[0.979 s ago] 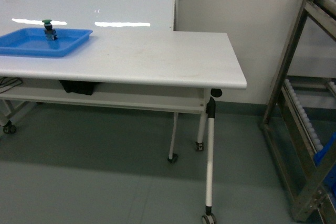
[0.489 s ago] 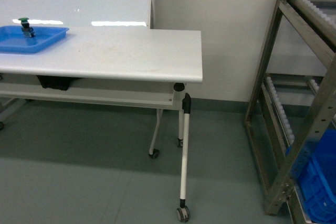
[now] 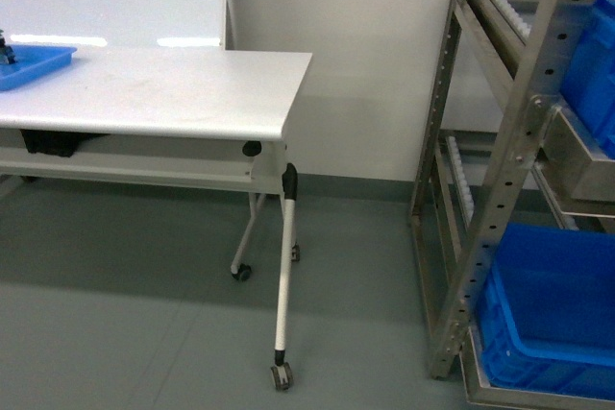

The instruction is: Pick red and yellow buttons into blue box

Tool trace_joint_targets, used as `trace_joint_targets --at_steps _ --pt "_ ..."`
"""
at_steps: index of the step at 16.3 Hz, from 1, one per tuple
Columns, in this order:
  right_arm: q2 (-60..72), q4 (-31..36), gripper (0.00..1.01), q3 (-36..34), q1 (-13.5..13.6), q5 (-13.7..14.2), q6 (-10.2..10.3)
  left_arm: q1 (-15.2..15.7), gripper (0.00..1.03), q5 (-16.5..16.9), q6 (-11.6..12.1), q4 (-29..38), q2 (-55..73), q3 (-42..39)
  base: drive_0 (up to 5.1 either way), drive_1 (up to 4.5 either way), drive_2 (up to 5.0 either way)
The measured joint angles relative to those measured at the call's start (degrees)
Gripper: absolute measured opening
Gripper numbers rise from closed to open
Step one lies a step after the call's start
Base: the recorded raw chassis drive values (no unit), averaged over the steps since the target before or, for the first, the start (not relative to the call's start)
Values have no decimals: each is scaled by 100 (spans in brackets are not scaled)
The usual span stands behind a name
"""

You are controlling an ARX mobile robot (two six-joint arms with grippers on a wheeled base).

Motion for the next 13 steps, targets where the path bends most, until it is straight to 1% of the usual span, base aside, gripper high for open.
trace_joint_targets --at_steps 13 --pt "0 -2 28 -2 0 2 0 0 23 4 0 11 0 0 468 -320 -135"
